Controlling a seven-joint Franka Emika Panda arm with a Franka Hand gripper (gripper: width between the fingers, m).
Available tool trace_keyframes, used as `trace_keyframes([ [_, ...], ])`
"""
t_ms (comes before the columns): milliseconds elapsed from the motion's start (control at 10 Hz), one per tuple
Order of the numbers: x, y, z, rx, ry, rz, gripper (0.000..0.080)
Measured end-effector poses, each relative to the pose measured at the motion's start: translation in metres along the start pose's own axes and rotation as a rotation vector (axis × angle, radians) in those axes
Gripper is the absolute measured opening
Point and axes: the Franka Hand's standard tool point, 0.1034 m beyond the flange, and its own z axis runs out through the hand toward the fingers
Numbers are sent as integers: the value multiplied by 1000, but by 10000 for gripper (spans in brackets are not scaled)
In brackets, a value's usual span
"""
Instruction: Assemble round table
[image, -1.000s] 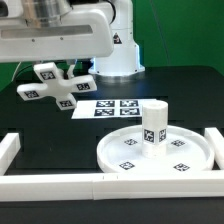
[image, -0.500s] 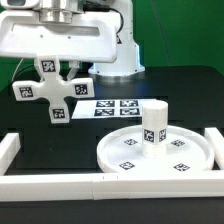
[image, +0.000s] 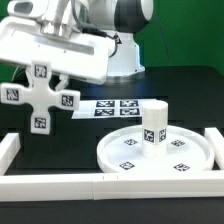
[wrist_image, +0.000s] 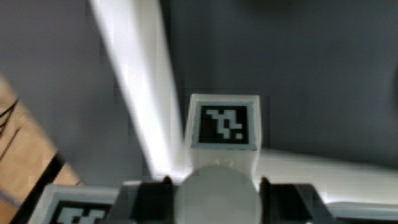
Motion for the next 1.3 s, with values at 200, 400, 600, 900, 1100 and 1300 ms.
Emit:
trace_keyframes([
  [200,-6,-6,4,22,-42,3,222],
  [400,-27,-30,20,41,-81,0,222],
  [600,-28,-46,27,54,-88,-8,222],
  [900,-30,-50,29,58,-95,-13,222],
  [1100,-32,-50,29,61,-103,-12,231],
  [1300,-33,-50,29,62,-107,-13,406],
])
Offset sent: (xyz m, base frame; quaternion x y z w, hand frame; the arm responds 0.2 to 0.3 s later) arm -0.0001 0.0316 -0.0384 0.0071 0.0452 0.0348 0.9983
